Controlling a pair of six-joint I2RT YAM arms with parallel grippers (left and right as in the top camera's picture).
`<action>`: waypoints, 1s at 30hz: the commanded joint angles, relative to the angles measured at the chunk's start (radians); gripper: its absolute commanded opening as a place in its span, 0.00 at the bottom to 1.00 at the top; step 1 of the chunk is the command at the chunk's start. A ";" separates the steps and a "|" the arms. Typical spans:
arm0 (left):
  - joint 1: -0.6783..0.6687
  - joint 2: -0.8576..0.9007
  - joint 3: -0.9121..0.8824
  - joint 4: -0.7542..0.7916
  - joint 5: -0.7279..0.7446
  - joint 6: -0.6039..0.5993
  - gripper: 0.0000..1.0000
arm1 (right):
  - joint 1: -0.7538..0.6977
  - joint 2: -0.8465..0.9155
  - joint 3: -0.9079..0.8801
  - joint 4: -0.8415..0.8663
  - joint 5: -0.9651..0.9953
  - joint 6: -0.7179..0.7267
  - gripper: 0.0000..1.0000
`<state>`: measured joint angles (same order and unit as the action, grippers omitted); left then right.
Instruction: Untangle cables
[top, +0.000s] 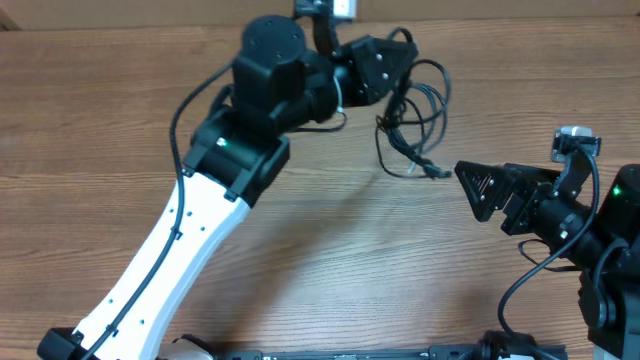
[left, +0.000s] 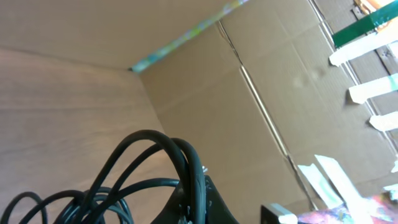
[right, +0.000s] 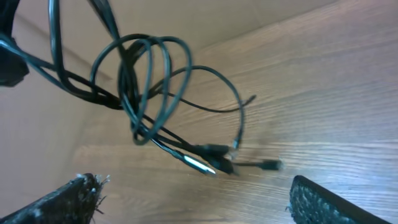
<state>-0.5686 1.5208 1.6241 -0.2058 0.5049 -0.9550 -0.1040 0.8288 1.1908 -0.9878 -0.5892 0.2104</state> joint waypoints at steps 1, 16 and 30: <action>-0.030 -0.004 0.015 0.013 -0.037 -0.048 0.04 | 0.006 -0.007 0.008 0.006 -0.047 -0.055 0.95; -0.061 -0.004 0.015 0.076 0.152 -0.079 0.04 | 0.006 0.071 0.008 0.041 -0.145 0.002 0.86; -0.122 -0.004 0.015 0.077 0.168 -0.077 0.04 | 0.006 0.129 0.008 0.078 -0.223 -0.002 0.45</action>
<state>-0.6819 1.5208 1.6241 -0.1413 0.6563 -1.0191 -0.1040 0.9623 1.1908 -0.9138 -0.7914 0.2058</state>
